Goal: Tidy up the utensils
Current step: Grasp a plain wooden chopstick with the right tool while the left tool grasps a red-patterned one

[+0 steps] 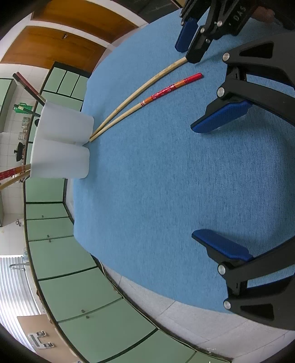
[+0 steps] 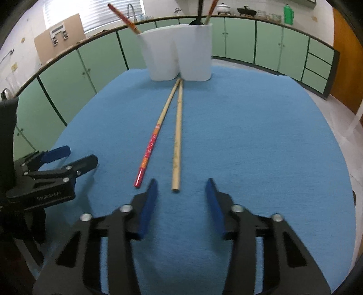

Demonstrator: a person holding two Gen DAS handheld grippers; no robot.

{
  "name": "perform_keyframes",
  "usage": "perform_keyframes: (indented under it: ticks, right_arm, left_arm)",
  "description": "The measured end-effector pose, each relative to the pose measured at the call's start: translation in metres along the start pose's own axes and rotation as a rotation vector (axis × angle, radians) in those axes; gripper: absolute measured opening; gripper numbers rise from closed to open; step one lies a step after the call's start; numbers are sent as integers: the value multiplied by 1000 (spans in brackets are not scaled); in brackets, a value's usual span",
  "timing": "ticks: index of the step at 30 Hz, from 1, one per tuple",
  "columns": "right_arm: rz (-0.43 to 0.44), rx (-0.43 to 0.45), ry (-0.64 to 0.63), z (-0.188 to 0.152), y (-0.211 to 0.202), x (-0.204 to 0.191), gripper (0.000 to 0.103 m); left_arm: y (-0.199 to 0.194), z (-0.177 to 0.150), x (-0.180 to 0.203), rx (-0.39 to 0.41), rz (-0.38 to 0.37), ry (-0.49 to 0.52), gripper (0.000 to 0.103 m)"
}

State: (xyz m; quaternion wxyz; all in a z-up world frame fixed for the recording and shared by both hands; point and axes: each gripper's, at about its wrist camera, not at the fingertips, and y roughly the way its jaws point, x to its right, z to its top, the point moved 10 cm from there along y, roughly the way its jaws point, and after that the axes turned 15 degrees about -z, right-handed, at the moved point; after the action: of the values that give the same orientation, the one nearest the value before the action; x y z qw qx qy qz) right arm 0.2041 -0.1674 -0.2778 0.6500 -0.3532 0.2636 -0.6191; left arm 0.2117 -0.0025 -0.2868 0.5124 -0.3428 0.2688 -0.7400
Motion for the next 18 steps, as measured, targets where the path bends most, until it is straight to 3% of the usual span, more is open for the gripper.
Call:
perform_keyframes:
  ticks: [7, 18]
  right_arm:
    - [9, 2, -29, 2, 3, -11, 8]
    - [-8, -4, 15, -3, -9, 13, 6]
  left_arm:
    - [1, 2, 3, 0, -1, 9, 85]
    - [4, 6, 54, 6, -126, 5, 84]
